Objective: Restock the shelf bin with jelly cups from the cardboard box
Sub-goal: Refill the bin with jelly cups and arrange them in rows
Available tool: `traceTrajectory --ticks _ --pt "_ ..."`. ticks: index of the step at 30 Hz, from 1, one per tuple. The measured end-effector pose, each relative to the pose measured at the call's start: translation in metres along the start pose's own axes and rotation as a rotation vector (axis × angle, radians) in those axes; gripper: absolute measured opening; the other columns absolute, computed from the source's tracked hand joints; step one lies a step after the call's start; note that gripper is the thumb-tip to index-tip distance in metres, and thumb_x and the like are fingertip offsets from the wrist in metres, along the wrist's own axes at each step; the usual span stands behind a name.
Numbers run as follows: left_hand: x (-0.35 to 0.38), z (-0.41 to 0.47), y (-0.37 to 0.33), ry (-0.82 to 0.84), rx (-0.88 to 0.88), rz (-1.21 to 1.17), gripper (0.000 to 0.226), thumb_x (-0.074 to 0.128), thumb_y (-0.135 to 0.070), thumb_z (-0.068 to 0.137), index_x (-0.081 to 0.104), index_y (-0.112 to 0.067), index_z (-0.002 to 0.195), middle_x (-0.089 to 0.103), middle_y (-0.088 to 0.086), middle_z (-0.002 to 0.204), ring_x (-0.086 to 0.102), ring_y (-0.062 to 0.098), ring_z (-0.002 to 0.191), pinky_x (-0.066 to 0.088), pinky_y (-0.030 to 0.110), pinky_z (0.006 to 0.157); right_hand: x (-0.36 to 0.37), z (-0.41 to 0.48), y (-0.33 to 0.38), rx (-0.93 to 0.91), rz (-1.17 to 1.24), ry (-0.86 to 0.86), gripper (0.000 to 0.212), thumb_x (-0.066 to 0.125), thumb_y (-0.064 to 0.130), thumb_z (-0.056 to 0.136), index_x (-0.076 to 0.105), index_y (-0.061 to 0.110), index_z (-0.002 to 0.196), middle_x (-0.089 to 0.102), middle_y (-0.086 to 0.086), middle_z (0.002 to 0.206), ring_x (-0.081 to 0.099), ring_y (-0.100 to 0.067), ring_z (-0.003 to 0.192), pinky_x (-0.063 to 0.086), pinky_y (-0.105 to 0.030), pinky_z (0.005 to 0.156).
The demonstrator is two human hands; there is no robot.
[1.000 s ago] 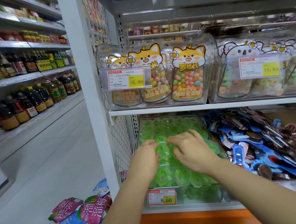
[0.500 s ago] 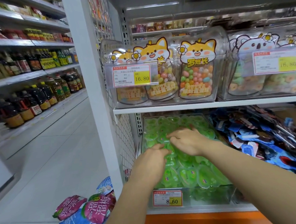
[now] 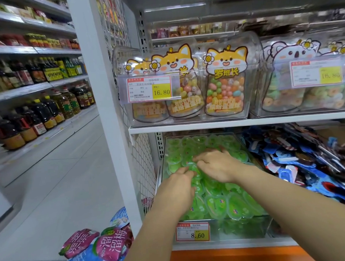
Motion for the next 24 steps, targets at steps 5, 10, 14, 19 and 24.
traceTrajectory --ticks 5,10,14,19,24 --pt "0.0 -0.001 0.001 -0.005 0.007 -0.012 0.047 0.05 -0.026 0.096 0.04 -0.025 0.141 0.026 -0.006 0.154 0.04 0.019 0.133 0.036 0.032 0.105 -0.001 -0.003 0.001 -0.019 0.005 -0.03 0.043 0.029 0.028 0.097 0.05 0.023 0.134 0.042 0.004 0.147 0.028 -0.02 0.138 0.003 -0.048 0.115" --pt "-0.004 -0.004 0.0 -0.028 0.026 -0.025 0.045 0.05 -0.025 0.096 0.042 -0.025 0.14 0.029 -0.007 0.153 0.04 0.017 0.132 0.034 0.029 0.105 -0.006 -0.013 0.0 -0.05 0.011 -0.092 0.044 0.031 0.026 0.097 0.044 0.025 0.139 0.038 0.007 0.148 0.026 -0.015 0.138 0.006 -0.044 0.115" --pt "-0.006 -0.005 0.001 -0.041 0.03 -0.034 0.044 0.05 -0.024 0.096 0.043 -0.025 0.14 0.029 -0.008 0.153 0.04 0.016 0.132 0.032 0.028 0.106 -0.007 -0.038 -0.008 -0.086 0.028 -0.207 0.055 0.027 0.035 0.086 0.046 0.027 0.137 0.043 0.011 0.144 0.03 -0.011 0.135 0.011 -0.041 0.116" --pt "-0.007 -0.008 -0.001 -0.088 0.052 -0.002 0.044 0.049 -0.023 0.097 0.043 -0.026 0.14 0.029 -0.007 0.153 0.036 0.016 0.135 0.027 0.029 0.11 -0.009 -0.08 -0.037 -0.045 0.064 -0.379 0.042 0.045 0.026 0.089 0.057 0.021 0.129 0.054 0.006 0.134 0.045 -0.015 0.127 0.023 -0.034 0.113" --pt "-0.009 -0.013 -0.01 -0.163 0.084 0.064 0.044 0.048 -0.024 0.096 0.043 -0.03 0.14 0.031 -0.008 0.151 0.03 0.015 0.137 0.022 0.03 0.112 0.006 -0.115 -0.057 -0.034 0.085 -0.494 0.034 0.059 0.019 0.083 0.066 0.015 0.116 0.065 -0.001 0.118 0.059 -0.024 0.112 0.043 -0.043 0.1"
Point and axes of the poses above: each hand's wrist, its own z-axis towards the middle knuckle, its own x-axis out of the palm, y = z × x, the point moved 4 cm from there along z, towards the middle knuckle
